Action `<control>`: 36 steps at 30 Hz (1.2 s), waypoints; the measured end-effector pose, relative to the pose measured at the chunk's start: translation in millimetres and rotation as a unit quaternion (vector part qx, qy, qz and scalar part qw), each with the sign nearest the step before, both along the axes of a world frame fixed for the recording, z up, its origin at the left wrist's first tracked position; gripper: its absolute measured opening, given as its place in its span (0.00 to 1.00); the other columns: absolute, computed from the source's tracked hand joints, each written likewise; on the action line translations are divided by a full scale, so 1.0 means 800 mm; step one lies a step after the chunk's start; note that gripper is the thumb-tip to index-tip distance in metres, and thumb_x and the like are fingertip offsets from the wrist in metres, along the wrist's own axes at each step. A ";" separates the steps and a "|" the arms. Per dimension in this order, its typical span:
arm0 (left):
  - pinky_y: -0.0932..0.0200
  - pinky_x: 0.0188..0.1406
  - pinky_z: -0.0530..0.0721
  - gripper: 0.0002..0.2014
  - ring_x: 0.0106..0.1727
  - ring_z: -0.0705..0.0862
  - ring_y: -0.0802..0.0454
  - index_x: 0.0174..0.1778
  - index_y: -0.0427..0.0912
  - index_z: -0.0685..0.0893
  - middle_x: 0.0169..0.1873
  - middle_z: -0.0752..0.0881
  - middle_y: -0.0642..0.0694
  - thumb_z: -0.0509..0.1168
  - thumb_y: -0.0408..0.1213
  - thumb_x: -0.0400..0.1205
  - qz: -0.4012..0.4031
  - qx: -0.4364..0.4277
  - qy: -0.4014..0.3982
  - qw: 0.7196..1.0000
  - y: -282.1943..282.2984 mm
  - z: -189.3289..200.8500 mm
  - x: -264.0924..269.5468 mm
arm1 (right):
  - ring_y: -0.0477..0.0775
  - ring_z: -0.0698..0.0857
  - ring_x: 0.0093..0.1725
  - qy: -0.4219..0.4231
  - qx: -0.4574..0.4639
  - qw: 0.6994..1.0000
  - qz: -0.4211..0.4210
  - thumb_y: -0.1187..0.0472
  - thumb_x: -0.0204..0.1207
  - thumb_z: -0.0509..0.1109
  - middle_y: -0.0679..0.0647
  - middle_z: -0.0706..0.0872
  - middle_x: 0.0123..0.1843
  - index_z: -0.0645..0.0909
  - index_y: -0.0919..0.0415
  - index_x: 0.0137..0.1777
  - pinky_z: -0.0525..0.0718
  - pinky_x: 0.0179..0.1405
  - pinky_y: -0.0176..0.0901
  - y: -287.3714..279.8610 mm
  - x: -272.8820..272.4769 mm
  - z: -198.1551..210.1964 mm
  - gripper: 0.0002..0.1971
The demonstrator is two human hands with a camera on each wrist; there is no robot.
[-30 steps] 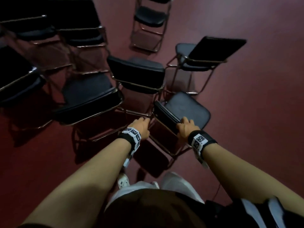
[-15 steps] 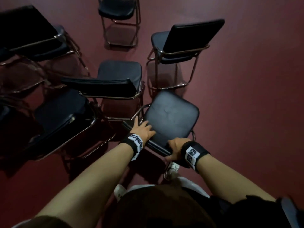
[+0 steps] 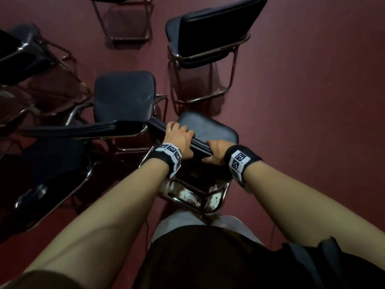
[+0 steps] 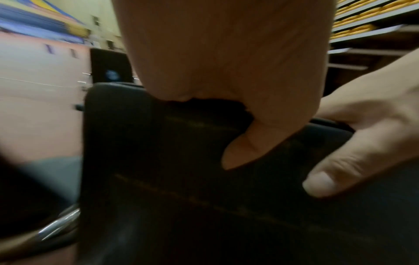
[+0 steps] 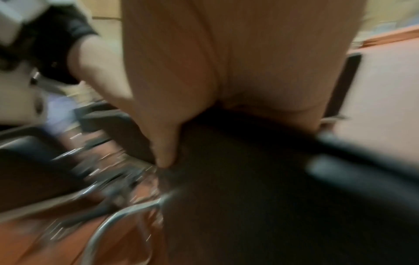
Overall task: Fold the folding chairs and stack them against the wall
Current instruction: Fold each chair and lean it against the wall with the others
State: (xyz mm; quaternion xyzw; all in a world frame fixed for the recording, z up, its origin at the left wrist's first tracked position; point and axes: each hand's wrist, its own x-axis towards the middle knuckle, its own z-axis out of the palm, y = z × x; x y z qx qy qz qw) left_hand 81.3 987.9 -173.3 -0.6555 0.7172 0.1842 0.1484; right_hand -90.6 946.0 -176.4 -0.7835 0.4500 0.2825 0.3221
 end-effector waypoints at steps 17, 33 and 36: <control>0.43 0.70 0.63 0.22 0.64 0.77 0.42 0.62 0.53 0.83 0.58 0.85 0.49 0.66 0.49 0.70 0.040 0.043 -0.007 0.998 -0.172 -0.037 -0.006 | 0.56 0.77 0.75 -0.093 0.153 0.983 -0.027 0.30 0.77 0.64 0.53 0.79 0.73 0.70 0.55 0.80 0.71 0.71 0.43 -0.194 -0.021 -0.043 0.39; 0.45 0.74 0.59 0.24 0.66 0.75 0.44 0.66 0.53 0.83 0.59 0.83 0.52 0.68 0.48 0.71 0.088 0.074 0.007 0.993 -0.217 -0.008 0.000 | 0.71 0.51 0.86 -0.071 0.080 0.994 0.022 0.24 0.72 0.63 0.54 0.48 0.89 0.53 0.42 0.87 0.54 0.81 0.71 -0.234 -0.008 -0.042 0.47; 0.45 0.75 0.58 0.22 0.66 0.75 0.44 0.65 0.52 0.83 0.59 0.83 0.51 0.67 0.49 0.73 0.094 0.077 0.021 0.992 -0.223 0.000 -0.001 | 0.70 0.37 0.86 -0.044 0.041 0.998 0.012 0.21 0.69 0.62 0.48 0.36 0.89 0.40 0.38 0.87 0.46 0.74 0.89 -0.231 -0.009 -0.033 0.53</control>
